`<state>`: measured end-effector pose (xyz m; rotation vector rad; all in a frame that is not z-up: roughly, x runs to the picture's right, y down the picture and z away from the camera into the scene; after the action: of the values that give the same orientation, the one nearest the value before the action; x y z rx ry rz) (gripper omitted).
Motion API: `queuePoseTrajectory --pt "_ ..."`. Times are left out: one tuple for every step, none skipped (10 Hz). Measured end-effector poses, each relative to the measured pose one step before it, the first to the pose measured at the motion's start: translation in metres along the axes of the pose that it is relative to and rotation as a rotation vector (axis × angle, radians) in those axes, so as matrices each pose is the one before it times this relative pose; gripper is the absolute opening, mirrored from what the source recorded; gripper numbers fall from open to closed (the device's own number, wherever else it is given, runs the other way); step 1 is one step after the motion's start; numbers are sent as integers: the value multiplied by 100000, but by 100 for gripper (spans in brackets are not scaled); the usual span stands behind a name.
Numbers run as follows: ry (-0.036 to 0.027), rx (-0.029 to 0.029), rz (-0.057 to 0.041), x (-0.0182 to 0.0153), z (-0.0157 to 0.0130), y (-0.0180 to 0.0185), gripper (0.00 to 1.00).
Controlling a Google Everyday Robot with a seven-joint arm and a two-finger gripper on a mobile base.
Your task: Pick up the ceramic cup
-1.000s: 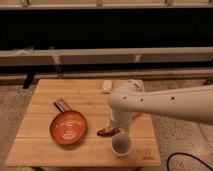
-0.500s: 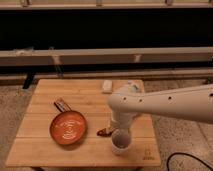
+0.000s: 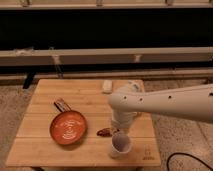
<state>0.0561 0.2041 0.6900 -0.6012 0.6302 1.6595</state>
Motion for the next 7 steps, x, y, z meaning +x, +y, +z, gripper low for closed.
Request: queuePoseTrajectory --pt "747 185 -380 121 500 118 20" --pt "-18 -46 -281 -159 942 -94 11" --pt "-25 -248 -244 -37 295 -39 9" --pt "-374 -367 -905 -129 -63 -21 9" --pt "-323 -315 -640 -24 -703 25 9" --pt "-99 -76 -615 63 -1101 14 9" --pt "-231 -109 -381 68 -1152 72 9"
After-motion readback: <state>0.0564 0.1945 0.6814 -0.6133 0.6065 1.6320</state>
